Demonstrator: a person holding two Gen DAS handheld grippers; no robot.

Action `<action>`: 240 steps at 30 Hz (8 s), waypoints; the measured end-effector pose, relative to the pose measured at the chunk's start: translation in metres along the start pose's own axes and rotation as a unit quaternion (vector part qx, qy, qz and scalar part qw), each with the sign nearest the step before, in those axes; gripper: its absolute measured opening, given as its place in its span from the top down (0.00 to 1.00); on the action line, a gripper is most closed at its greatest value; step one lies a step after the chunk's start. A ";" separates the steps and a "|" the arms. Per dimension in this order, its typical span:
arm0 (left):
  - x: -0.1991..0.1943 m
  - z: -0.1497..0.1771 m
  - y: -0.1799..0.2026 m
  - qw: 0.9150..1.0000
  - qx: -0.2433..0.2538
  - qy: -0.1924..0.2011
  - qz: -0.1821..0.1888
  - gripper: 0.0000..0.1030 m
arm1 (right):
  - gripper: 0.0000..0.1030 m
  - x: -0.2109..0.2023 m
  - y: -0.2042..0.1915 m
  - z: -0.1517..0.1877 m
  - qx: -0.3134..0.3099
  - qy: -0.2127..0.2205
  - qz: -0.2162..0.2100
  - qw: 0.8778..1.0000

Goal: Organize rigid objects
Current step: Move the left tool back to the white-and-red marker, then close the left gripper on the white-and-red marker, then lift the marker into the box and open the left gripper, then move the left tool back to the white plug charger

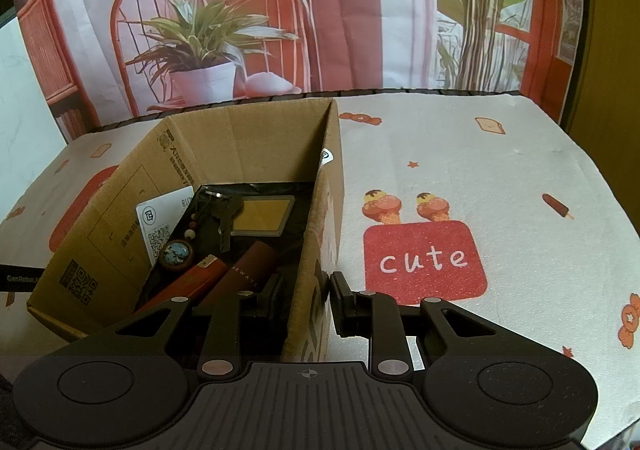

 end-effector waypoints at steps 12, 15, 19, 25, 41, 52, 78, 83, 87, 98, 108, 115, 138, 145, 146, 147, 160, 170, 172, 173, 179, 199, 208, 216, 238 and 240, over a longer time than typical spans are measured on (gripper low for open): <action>0.012 -0.014 0.000 1.000 0.013 0.004 -0.026 0.76 | 0.78 0.000 0.000 0.000 0.000 0.000 0.000 1.000; 0.015 -0.019 0.001 0.999 0.018 0.007 -0.029 0.76 | 0.78 0.000 0.000 0.000 0.000 0.000 0.000 1.000; 0.016 -0.020 0.002 0.999 0.025 0.010 -0.032 0.76 | 0.78 0.000 0.000 0.000 0.000 0.000 0.000 1.000; 0.013 -0.019 -0.001 0.999 0.017 0.010 -0.025 0.79 | 0.78 0.000 0.000 0.000 0.000 0.000 0.000 1.000; 0.012 -0.015 0.000 0.999 0.030 0.021 -0.024 0.79 | 0.78 0.000 0.000 0.000 0.001 0.000 -0.001 1.000; 0.011 -0.016 -0.002 0.999 0.024 0.022 -0.017 0.79 | 0.78 0.000 0.000 0.000 0.000 0.000 -0.001 1.000; 0.009 -0.013 -0.004 0.999 0.021 0.022 -0.017 0.80 | 0.77 0.000 0.000 -0.001 0.001 0.000 -0.001 1.000; 0.006 -0.009 -0.001 0.999 0.031 0.025 -0.022 0.82 | 0.77 0.000 0.000 -0.001 0.002 0.000 -0.002 1.000; 0.002 -0.011 -0.001 0.999 0.026 0.029 -0.012 0.85 | 0.77 -0.001 0.000 -0.001 0.001 0.000 -0.001 1.000; -0.047 -0.037 0.014 0.995 0.009 0.091 0.041 0.85 | 0.77 -0.001 0.001 -0.001 0.001 0.000 -0.001 1.000; -0.096 -0.059 0.091 0.978 0.054 0.124 0.156 0.85 | 0.77 0.000 0.002 -0.001 0.001 0.000 -0.001 1.000; -0.084 -0.043 0.146 0.969 0.078 0.085 0.216 0.85 | 0.78 0.000 0.002 -0.001 0.001 0.000 -0.002 1.000; -0.019 0.003 0.157 0.974 0.143 -0.007 0.174 0.85 | 0.77 -0.001 0.002 0.000 0.003 0.000 -0.003 1.000; -0.019 0.003 0.154 0.974 0.152 -0.004 0.166 0.80 | 0.77 -0.001 0.001 0.000 0.004 -0.001 -0.004 1.000; -0.020 0.002 0.153 0.975 0.149 -0.002 0.167 0.78 | 0.77 -0.001 0.001 0.000 0.004 0.000 -0.004 1.000; -0.022 0.001 0.151 0.975 0.145 0.001 0.166 0.69 | 0.77 0.000 0.003 0.000 0.004 -0.001 -0.004 1.000; -0.065 -0.042 0.102 0.978 0.063 0.125 0.155 0.07 | 0.77 0.000 0.003 0.000 0.006 -0.001 -0.005 1.000; -0.042 -0.060 0.030 0.992 -0.018 0.114 0.054 0.06 | 0.77 0.000 0.003 0.000 0.006 -0.001 -0.005 1.000; -0.038 -0.059 0.018 0.993 -0.024 0.109 0.046 0.06 | 0.77 0.000 0.003 0.000 0.006 -0.001 -0.005 1.000; -0.035 -0.059 0.015 0.993 -0.025 0.106 0.043 0.06 | 0.77 0.000 0.003 0.000 0.006 -0.001 -0.005 1.000; -0.022 -0.041 0.013 0.996 0.010 0.075 0.044 0.07 | 0.77 0.000 0.002 0.000 0.006 -0.001 -0.005 1.000; 0.000 -0.020 0.026 0.987 -0.057 -0.004 0.149 0.76 | 0.76 0.000 0.003 0.000 0.006 -0.002 -0.005 1.000; 0.015 -0.035 0.043 0.977 -0.091 -0.016 0.192 0.82 | 0.76 0.000 0.003 0.000 0.006 -0.002 -0.005 1.000; 0.035 -0.030 0.053 0.972 -0.103 -0.045 0.205 0.84 | 0.76 0.000 0.003 -0.001 0.006 -0.002 -0.005 1.000; 0.028 -0.012 0.027 0.987 -0.013 -0.047 0.153 0.83 | 0.75 0.001 0.001 0.001 0.007 -0.003 -0.005 1.000; 0.023 -0.010 0.022 0.987 0.004 -0.046 0.153 0.82 | 0.75 0.001 0.002 0.000 0.007 -0.003 -0.005 1.000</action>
Point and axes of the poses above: each gripper's, at about its wrist camera, not at the fingertips, and x roughly the way its jaws point, y to its right, z to its underside, the point moved 8 cm from there along x, roughly the way its jaws point, and after that the axes turned 12 degrees about -x, right-handed, at the moved point
